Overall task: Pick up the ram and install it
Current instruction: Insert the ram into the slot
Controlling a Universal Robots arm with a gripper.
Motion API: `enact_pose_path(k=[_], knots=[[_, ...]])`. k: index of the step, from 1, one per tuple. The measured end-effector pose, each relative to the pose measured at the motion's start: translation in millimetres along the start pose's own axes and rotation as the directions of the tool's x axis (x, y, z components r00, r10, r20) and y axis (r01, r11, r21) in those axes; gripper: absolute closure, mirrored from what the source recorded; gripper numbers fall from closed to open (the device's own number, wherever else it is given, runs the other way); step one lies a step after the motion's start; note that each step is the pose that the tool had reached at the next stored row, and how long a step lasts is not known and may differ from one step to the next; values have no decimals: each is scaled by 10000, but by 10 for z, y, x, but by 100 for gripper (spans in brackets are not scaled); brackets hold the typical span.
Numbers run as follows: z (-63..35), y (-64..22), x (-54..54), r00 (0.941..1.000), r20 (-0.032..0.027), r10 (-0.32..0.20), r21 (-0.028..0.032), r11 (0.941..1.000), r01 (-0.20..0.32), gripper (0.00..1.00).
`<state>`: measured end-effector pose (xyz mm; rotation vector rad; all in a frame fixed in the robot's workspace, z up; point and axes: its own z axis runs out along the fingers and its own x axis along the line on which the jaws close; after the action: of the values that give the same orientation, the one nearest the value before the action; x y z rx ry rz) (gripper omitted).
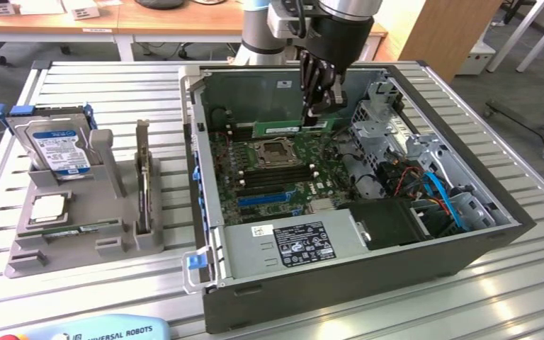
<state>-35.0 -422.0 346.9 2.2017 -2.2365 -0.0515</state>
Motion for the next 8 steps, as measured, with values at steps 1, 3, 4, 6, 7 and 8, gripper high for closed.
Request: enact_pose_path(k=[1, 3, 4, 6, 7, 8], knots=[[10, 0, 0, 10000, 0, 0, 0, 10000, 0, 89], [26, -1, 1, 10000, -1, 0, -1, 10000, 0, 89], [34, -1, 1, 10000, -1, 0, -1, 10000, 0, 89], [49, -1, 1, 10000, 0, 0, 0, 10000, 0, 89], [56, -1, 1, 10000, 0, 0, 0, 10000, 0, 89], [62, -1, 1, 10000, -1, 0, -1, 10000, 0, 89]])
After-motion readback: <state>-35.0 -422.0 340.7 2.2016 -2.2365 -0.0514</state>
